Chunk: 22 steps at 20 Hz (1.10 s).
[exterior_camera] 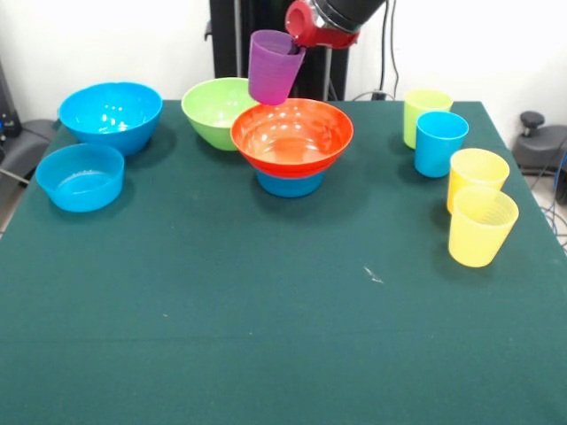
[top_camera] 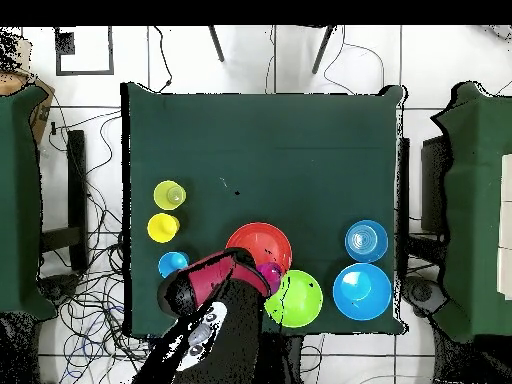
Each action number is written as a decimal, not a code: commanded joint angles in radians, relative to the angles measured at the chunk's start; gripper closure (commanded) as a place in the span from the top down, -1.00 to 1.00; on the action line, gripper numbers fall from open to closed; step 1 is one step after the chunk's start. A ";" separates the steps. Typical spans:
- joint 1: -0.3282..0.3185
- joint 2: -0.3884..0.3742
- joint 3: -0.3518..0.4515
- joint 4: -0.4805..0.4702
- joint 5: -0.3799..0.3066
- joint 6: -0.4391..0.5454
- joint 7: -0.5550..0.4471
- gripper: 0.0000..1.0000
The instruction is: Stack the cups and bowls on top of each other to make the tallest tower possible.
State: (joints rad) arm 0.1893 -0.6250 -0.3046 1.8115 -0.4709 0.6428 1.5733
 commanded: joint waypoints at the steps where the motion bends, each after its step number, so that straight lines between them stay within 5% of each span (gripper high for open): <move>1: -0.044 -0.086 0.124 -0.013 0.099 0.120 0.054 -1.00; 13: -0.052 -0.115 0.167 -0.052 0.190 0.197 0.080 -1.00; 22: -0.061 -0.103 0.190 -0.061 0.214 0.115 0.098 -1.00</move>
State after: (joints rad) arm 0.1388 -0.7651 -0.2333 1.8048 -0.2911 0.7608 1.5733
